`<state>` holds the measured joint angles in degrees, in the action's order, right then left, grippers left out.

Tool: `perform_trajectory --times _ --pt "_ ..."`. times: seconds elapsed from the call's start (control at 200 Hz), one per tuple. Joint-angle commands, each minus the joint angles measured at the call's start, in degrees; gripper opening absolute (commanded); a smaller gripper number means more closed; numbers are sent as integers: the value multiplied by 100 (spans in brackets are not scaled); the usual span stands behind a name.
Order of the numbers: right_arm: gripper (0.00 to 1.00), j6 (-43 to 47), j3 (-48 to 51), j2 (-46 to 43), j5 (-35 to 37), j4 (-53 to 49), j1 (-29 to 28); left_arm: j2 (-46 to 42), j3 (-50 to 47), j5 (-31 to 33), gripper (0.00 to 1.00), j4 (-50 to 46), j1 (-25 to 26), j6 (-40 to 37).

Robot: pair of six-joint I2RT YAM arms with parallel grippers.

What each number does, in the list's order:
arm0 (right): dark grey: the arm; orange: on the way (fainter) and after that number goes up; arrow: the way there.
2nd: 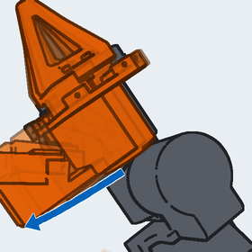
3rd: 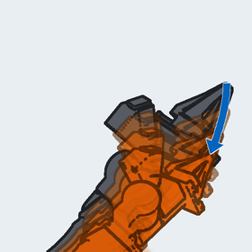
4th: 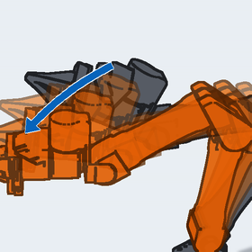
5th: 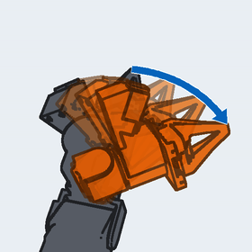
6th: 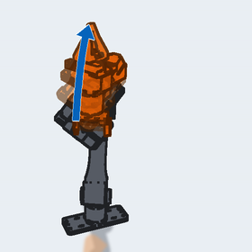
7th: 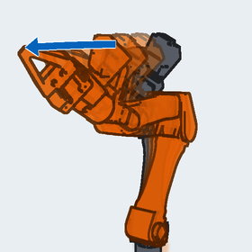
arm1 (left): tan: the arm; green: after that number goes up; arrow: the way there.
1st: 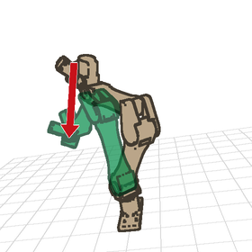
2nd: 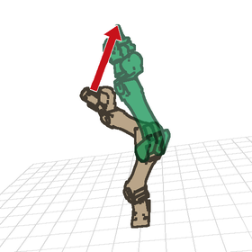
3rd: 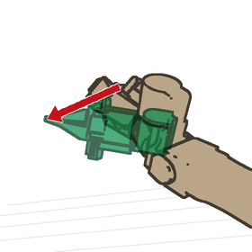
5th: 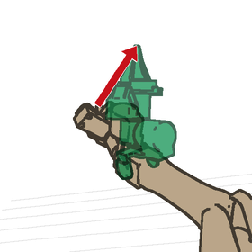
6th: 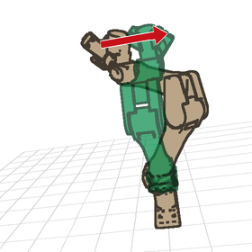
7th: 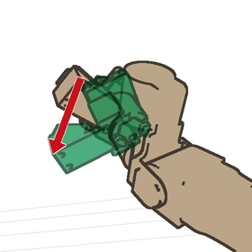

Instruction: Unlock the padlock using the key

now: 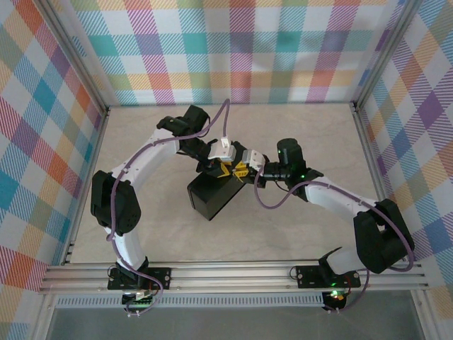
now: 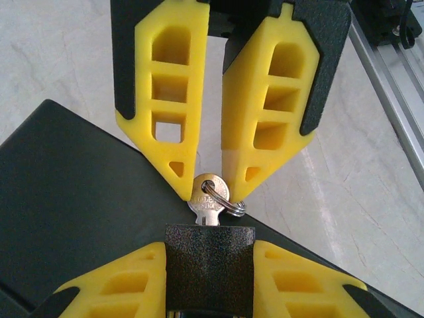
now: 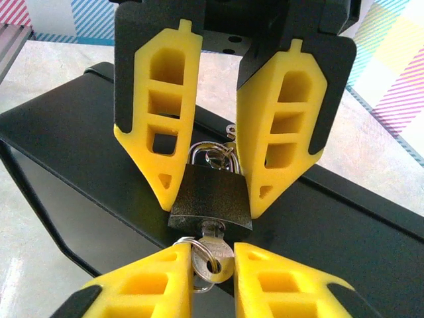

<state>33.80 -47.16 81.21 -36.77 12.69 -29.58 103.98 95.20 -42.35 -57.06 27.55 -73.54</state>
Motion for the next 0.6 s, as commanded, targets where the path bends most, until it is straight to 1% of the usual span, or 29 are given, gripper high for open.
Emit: perform_trajectory --times 0.0,0.09,0.175,0.265,0.345,0.415,0.475,0.535,0.595 --pt "14 215 -197 149 0 -61 -100 61 8 -398 14 -383 58 -120" --pt "8 189 -197 158 -43 -51 -100 68 22 -402 14 -376 59 -121" --pt "0 190 -260 180 -23 -201 -100 67 0 -406 14 -346 53 -109" --pt "0 38 -393 202 -53 -461 -100 69 -15 -405 14 -294 61 -84" --pt "0 -338 -550 180 -342 -687 -100 59 -44 -415 14 -212 62 -11" --pt "0 -946 -804 175 -623 -1032 -100 40 -100 -390 14 -97 71 65" --pt "0 -1735 -950 208 -843 -1158 -100 26 -156 -356 14 25 75 135" --pt "0 -2650 -927 254 -1082 -1021 -107 25 -187 -281 14 97 75 196" --pt "0 -3556 -834 288 -1130 -821 -138 34 -180 -273 14 56 75 205"
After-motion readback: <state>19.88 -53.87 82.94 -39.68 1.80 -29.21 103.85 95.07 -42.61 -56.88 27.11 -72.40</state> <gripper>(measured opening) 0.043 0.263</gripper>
